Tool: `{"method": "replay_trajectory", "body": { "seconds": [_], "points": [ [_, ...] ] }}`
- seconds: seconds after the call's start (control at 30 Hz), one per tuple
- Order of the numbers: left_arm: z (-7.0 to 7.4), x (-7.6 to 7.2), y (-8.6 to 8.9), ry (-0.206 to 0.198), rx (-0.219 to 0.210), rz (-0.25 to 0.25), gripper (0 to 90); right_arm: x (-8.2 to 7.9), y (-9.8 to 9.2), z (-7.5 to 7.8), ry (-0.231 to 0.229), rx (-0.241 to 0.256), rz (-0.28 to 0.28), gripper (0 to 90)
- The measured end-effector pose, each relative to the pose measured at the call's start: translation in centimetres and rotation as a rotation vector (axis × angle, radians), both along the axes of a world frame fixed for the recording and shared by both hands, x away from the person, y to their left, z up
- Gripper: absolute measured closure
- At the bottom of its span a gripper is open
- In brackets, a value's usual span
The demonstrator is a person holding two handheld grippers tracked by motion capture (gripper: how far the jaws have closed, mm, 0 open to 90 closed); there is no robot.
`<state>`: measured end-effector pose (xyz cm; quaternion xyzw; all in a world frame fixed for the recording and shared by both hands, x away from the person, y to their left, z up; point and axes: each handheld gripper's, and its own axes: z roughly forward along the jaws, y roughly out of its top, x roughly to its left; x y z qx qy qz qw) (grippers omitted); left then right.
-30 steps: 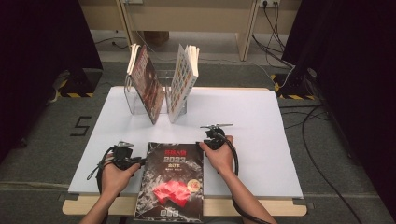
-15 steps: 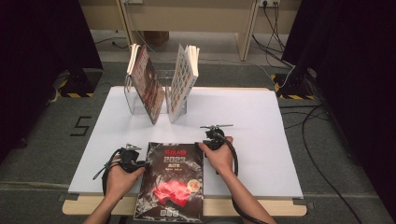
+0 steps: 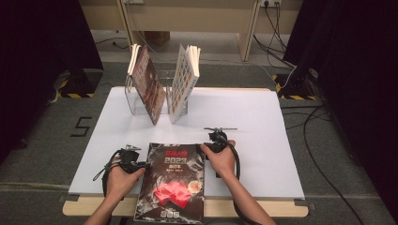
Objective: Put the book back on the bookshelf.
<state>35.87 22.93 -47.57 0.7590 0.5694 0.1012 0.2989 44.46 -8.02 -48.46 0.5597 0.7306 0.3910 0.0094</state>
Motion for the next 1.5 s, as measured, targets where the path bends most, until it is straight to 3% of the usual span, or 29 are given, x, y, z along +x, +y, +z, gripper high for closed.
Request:
{"method": "replay_trajectory", "body": {
  "seconds": [0.27,0.57,0.9,1.13,1.3,1.5],
  "points": [
    [0.0,-0.1,-0.1,-0.008,0.007,0.004,72.1,0.1,0.0,0.2,0.022,-0.011,0.009,56.6],
    [0.0,-0.2,-0.1,-0.005,0.016,0.002,72.3,0.3,-0.1,0.2,0.063,0.037,-0.025,56.5],
    [0.0,-0.2,-0.2,-0.008,0.021,0.005,72.4,0.0,0.0,0.4,0.097,0.033,-0.010,56.1],
    [0.0,-0.3,-0.2,-0.015,0.031,-0.008,72.3,-0.3,0.3,0.5,0.120,0.007,0.044,68.4],
    [0.0,-0.4,-0.1,-0.022,0.023,-0.005,72.2,-0.3,0.3,0.9,0.137,0.045,0.062,82.4],
    [-0.1,-0.4,0.3,-0.024,-0.009,-0.006,68.7,-0.5,0.5,1.9,0.114,0.056,0.094,86.8]
  ]
}}
